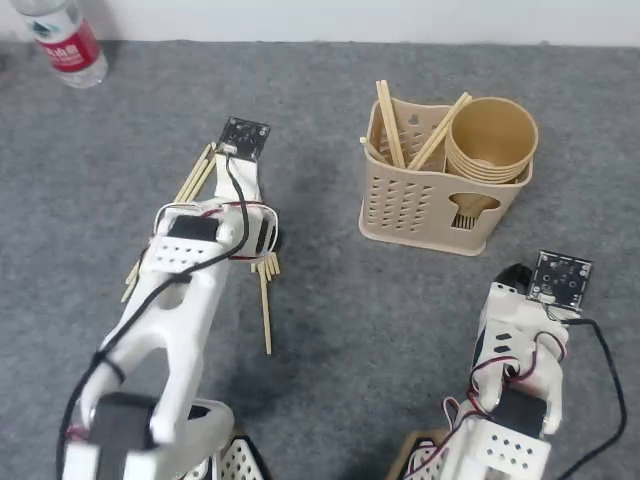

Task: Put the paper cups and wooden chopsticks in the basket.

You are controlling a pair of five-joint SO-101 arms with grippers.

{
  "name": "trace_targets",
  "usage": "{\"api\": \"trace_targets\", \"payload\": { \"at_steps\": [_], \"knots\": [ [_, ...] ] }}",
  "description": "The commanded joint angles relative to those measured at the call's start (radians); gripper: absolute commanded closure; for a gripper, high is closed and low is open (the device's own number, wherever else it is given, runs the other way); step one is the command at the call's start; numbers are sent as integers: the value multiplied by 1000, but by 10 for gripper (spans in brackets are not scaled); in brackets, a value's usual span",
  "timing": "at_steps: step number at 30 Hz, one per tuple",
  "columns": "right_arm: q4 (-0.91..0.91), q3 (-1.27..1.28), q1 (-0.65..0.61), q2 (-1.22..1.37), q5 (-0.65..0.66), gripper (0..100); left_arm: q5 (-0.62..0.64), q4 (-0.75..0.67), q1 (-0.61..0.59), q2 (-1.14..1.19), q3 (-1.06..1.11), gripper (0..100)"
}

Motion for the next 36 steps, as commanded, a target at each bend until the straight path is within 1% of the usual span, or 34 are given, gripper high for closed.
{"api": "trace_targets", "payload": {
  "at_steps": [1, 4, 7, 14, 19, 34, 36],
  "knots": [
    [-16, -3, -7, -10, 15, 991, 100, -26, -32, 192, -128, 828],
    [-16, -3, -7, -10, 15, 991, 144, -21, -37, 334, -206, 829],
    [-16, -3, -7, -10, 15, 991, 150, 49, -38, 374, -285, 830],
    [-16, -3, -7, -10, 15, 991, 147, 57, -21, 404, -315, 831],
    [-16, -3, -7, -10, 15, 991, 147, 60, -18, 417, -321, 900],
    [-16, -3, -7, -10, 15, 991, 133, 75, -20, 420, -326, 908],
    [-16, -3, -7, -10, 15, 991, 118, 89, -20, 422, -329, 936]
  ]
}}
